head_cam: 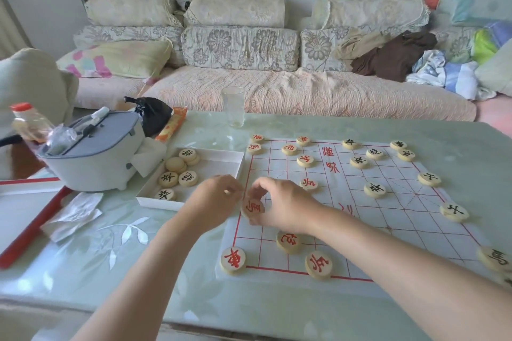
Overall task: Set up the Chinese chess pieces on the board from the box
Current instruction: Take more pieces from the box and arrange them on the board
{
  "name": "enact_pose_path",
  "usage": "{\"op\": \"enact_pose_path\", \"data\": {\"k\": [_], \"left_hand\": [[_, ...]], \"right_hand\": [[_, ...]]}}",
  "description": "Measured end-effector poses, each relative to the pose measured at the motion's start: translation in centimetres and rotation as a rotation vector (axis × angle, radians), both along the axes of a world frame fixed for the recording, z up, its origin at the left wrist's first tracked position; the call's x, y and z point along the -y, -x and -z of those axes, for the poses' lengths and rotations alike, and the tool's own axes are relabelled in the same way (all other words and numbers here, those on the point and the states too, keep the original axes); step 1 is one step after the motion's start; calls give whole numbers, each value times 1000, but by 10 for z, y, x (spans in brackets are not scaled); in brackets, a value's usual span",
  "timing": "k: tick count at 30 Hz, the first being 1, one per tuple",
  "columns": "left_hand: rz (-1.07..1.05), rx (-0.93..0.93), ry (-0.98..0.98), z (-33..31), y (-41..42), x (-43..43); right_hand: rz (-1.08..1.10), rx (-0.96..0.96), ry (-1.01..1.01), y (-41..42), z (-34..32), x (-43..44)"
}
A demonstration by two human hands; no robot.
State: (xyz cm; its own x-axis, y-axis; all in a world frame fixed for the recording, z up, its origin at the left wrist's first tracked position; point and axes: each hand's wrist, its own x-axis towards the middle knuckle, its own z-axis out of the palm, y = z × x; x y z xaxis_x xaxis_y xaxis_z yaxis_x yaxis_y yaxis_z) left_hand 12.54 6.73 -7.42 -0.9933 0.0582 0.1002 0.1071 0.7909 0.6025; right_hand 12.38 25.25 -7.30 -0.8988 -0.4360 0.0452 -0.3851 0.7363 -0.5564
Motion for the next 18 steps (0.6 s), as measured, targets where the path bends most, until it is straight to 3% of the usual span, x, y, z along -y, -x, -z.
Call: {"op": "enact_pose_path", "data": {"k": [4,8,12,18], "left_hand": [[89,-68,149,11,-11,28],[125,-125,173,10,-23,34],[207,79,44,4,-43,32],[250,154,178,4,-54,25]], "right_hand": [[-73,18,-213,-12,6,15],[-82,17,-201,-16,10,24],[-141,20,-197,-16,13,22],[-157,8,-164,-15,14,12]]}}
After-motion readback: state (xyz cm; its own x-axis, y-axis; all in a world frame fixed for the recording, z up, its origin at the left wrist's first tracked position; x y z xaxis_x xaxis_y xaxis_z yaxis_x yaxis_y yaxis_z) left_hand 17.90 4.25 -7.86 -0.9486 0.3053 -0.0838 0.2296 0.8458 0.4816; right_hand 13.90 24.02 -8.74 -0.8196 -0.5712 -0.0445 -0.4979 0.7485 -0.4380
